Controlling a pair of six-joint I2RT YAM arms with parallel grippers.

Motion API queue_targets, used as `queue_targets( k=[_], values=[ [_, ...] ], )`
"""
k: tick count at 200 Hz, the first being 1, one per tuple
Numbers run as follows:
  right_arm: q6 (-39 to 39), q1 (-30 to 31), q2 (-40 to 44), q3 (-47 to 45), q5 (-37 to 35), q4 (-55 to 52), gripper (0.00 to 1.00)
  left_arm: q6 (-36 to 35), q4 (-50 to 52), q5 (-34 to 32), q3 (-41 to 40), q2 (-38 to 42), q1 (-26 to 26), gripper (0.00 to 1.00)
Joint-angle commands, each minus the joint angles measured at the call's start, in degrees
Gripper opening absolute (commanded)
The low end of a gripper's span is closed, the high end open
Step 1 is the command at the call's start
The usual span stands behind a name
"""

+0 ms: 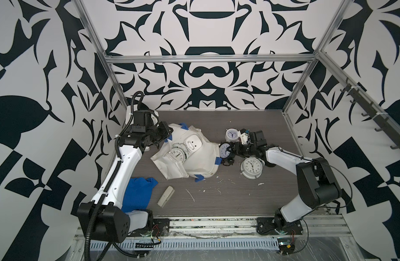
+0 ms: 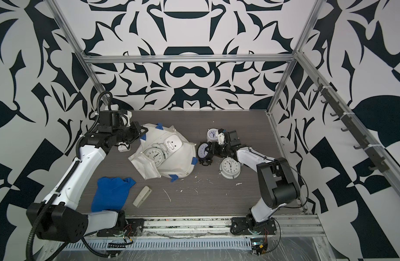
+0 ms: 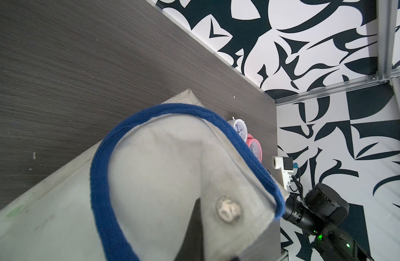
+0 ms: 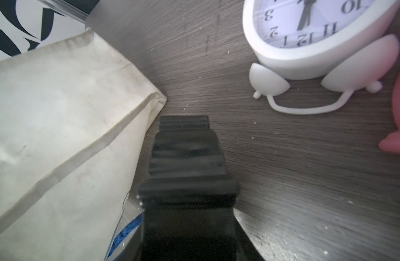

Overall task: Take the alarm clock out of the canvas bag
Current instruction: Place the alarm at the center of the board.

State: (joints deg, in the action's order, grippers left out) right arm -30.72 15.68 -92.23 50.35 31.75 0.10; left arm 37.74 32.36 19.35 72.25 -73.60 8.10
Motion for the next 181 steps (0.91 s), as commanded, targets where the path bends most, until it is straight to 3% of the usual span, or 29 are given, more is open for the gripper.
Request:
queue_targets(
  k=[1,181],
  values=[
    [-1.62,-0.55,0.17,-0.77,3.2,4.6,0.35,0.23,-2.63,2.15,0.0,1.88,-0.28,0.0],
    [-3.82,-3.47,-0.59,-6.93,5.96,9.97,0.6,1.01,-3.35,3.76,-0.88,1.45,-0.28,0.0]
  ],
)
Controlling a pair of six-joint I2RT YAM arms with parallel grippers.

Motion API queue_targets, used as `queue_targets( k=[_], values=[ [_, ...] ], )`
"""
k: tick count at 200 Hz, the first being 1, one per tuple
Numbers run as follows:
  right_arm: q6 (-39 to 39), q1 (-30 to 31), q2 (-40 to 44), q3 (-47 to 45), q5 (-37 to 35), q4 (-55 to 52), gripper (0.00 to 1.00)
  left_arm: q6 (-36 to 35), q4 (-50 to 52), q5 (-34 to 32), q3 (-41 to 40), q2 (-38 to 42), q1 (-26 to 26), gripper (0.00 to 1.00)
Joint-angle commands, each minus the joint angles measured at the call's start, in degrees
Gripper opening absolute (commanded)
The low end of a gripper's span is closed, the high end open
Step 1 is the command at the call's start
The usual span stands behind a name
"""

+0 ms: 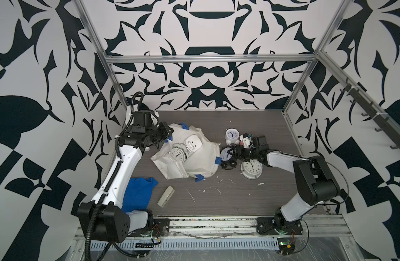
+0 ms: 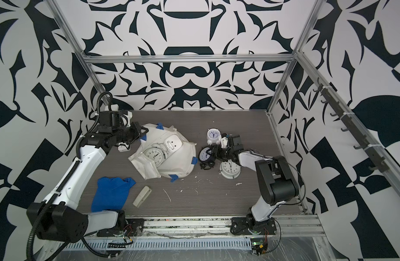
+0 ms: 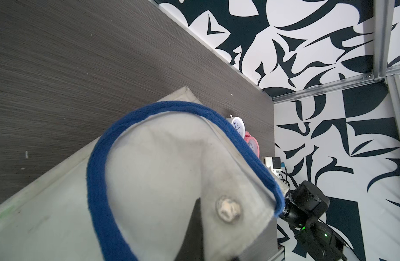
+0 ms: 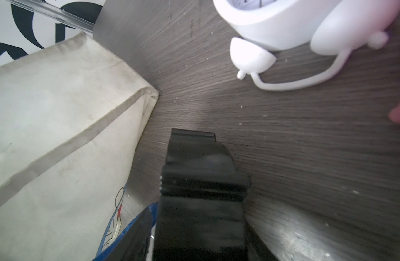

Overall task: Take the alarm clock out of the canvas bag
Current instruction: Place the alarm at the center of the board.

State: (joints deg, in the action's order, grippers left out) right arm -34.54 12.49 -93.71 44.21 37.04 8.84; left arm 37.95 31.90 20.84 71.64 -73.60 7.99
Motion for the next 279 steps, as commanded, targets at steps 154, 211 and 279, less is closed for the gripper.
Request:
queue_targets(
  k=[154,211,279],
  values=[
    [6.35,-0.53,1.64,0.6,-5.96,-7.31,0.69,0.89,-2.94,1.78,-1.33,2.32,-0.12,0.0],
    [8.49,-0.63,3.66,0.09,-8.6,-9.9,0.71,0.86,-2.67,1.71,-1.5,2.59,-0.17,0.0],
    [8.26,-0.63,2.75,-0.15,-8.04,-9.11,0.72,0.63,-2.33,1.32,-1.85,3.11,-0.17,0.0]
  ],
)
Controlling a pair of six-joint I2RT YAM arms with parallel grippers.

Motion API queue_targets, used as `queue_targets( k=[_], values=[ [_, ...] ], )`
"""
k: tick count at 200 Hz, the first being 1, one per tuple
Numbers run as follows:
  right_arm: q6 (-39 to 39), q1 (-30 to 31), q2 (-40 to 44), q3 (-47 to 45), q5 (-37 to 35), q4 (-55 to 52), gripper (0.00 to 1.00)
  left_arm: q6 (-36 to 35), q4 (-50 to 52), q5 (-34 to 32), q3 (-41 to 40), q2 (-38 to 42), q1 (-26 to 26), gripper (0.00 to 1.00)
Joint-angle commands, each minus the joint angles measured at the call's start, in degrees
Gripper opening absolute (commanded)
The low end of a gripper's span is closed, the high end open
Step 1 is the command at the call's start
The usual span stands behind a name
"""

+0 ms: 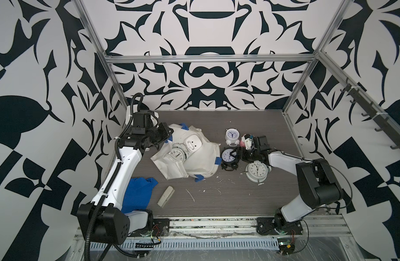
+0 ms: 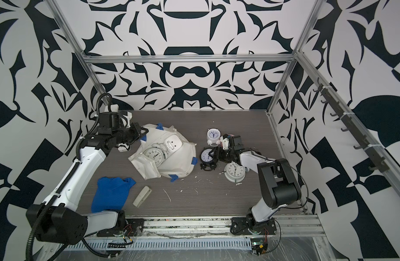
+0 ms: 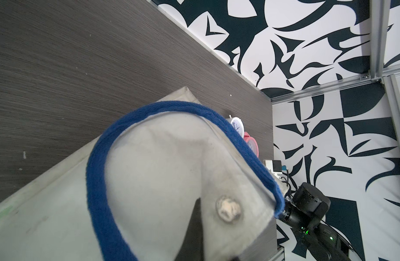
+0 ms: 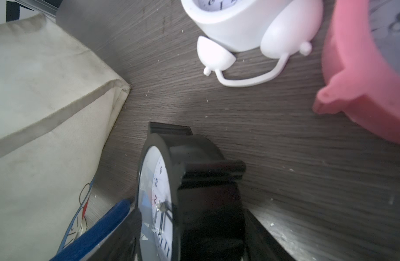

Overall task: Take the alarm clock out of the canvas bag
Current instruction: Place the alarm at the center of the board.

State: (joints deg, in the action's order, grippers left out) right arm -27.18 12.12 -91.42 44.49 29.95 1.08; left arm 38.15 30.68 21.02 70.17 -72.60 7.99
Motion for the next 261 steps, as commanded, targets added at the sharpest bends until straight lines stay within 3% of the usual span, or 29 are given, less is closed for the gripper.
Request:
queue_targets(
  k=[1,192,261],
  values=[
    [0.94,-0.25,0.41,-0.4,-1.0,-1.39,0.72,0.43,-1.12,1.18,-0.39,2.11,-0.17,0.0],
    [4.77,-0.34,0.42,1.26,-6.09,-6.31,0.73,0.27,-1.58,1.16,-1.02,1.51,-0.17,0.0],
    [8.87,-0.34,11.75,6.13,-10.15,-17.92,0.72,-0.9,-1.24,2.84,-0.85,0.82,-0.16,0.0]
  ],
)
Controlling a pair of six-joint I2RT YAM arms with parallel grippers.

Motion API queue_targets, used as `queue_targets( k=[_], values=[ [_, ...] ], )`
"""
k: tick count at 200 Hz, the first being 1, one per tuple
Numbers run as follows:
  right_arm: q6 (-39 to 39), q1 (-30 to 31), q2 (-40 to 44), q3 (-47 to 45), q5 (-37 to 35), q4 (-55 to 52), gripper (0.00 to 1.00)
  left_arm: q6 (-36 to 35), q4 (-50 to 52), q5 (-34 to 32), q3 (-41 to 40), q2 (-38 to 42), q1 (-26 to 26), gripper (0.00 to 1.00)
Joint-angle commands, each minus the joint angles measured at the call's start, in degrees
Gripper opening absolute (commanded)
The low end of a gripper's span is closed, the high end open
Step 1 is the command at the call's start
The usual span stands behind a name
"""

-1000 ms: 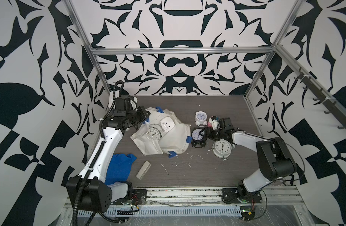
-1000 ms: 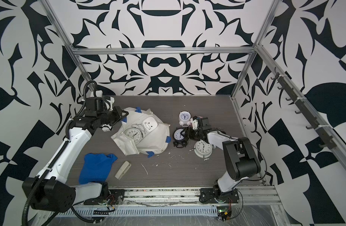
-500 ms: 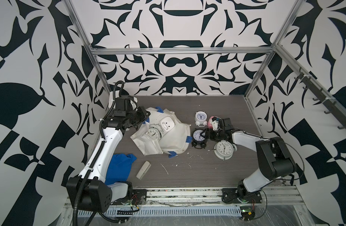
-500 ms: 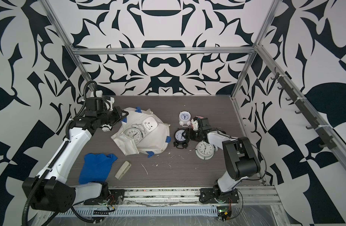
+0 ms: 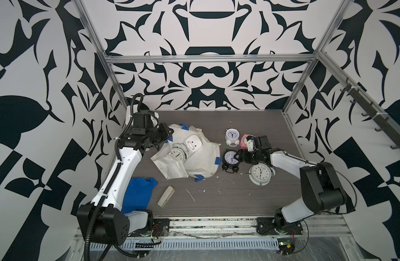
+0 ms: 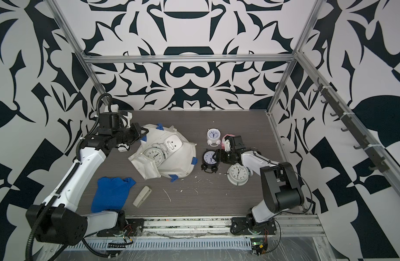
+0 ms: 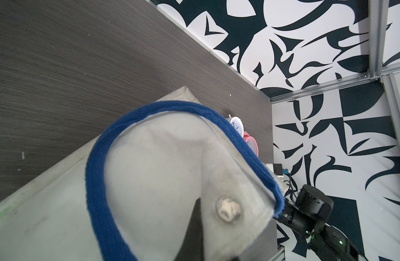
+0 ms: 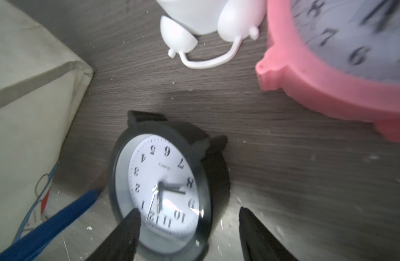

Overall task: Take the alarm clock out of the canvas bag
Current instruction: Place the alarm at the center of the board.

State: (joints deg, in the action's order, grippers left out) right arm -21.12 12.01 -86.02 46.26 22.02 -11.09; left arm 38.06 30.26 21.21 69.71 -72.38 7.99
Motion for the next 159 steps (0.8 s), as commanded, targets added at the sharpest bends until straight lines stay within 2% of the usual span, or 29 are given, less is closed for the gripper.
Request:
queue_targets(
  k=[1,39,72,116,159],
  values=[
    [2.84,-0.23,6.84,4.47,-2.17,-6.04,0.72,-0.89,-0.78,2.67,-0.38,0.59,-0.16,0.0],
    [2.01,-0.14,16.69,7.29,3.16,-8.45,0.69,-2.58,-1.42,8.13,0.81,-1.12,-0.16,0.0],
    [-0.4,2.48,24.69,7.43,11.28,-3.83,0.69,-4.45,-3.69,16.31,2.22,-4.79,0.01,0.0],
    [-1.12,17.03,30.36,5.22,11.25,5.16,0.65,-7.33,-4.69,21.56,2.61,-6.09,0.23,0.0],
    [3.21,32.08,26.89,5.78,1.46,7.97,0.64,-8.97,-5.1,22.57,3.3,-4.85,0.45,0.0]
  ],
)
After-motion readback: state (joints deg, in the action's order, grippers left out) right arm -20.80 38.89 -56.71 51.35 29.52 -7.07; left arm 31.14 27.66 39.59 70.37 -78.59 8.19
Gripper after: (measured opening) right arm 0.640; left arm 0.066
